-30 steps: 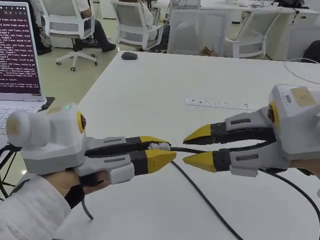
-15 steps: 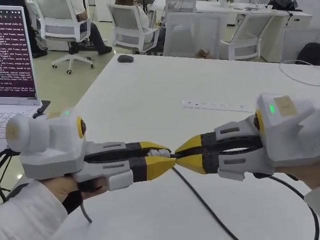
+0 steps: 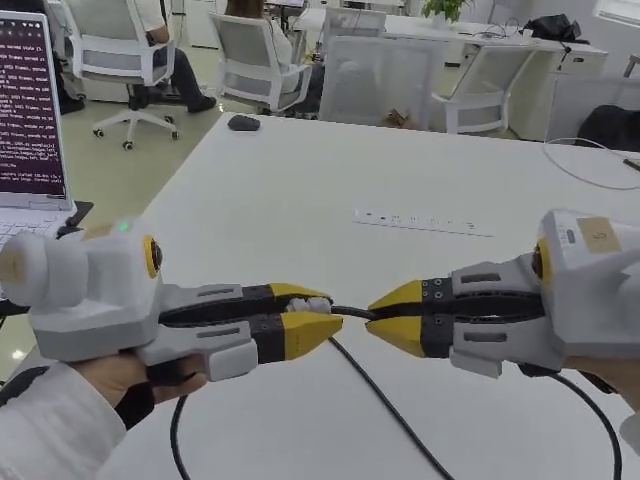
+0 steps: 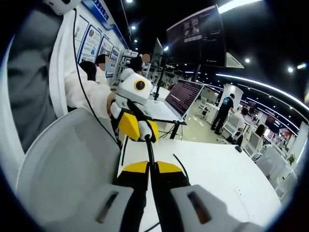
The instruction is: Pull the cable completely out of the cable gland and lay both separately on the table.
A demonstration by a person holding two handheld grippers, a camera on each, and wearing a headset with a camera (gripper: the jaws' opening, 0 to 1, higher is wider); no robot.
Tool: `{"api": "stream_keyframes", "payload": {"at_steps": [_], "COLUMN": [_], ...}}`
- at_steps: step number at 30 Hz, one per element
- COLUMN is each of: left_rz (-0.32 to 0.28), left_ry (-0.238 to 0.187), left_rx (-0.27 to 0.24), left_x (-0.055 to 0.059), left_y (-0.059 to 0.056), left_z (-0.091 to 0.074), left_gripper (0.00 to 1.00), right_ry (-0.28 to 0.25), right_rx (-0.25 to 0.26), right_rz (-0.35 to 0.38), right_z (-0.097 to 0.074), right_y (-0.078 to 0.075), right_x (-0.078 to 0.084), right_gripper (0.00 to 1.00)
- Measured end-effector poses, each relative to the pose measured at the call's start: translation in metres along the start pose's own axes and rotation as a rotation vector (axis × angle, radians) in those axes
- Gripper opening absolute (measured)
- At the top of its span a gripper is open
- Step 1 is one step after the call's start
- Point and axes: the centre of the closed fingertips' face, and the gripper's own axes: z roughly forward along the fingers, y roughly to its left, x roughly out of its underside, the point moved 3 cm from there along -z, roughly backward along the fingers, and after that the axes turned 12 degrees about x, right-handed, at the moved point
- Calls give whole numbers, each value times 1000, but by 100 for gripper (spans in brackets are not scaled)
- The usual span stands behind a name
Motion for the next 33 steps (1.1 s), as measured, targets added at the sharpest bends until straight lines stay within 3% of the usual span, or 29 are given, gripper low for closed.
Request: {"api": "stream_keyframes", "payload": {"at_steps": [6, 12, 15, 18, 25, 33], "left_rz": [4, 7, 11, 12, -24, -6], "left_ry": [-39, -32, -13, -10, 15, 30], "left_rx": [7, 19, 18, 14, 27, 58], "left_x": [-7, -7, -5, -5, 2, 3], "left_y": [-2, -5, -4, -3, -4, -9], "left_z": [-2, 0, 1, 0, 4, 8], "left_gripper": [17, 17, 17, 17, 17, 17], "right_ry": [20, 61, 118, 134, 178, 200], "right_rx": [44, 97, 131, 139, 141, 148], "right_rz": [34, 82, 98, 129, 118, 121], "right_z": [-12, -20, -24, -28, -25, -21], "right_y": [-2, -3, -4, -4, 2, 1], "right_x": [9, 31, 49, 61, 67, 69], "right_gripper": [5, 5, 6, 6, 6, 11]}}
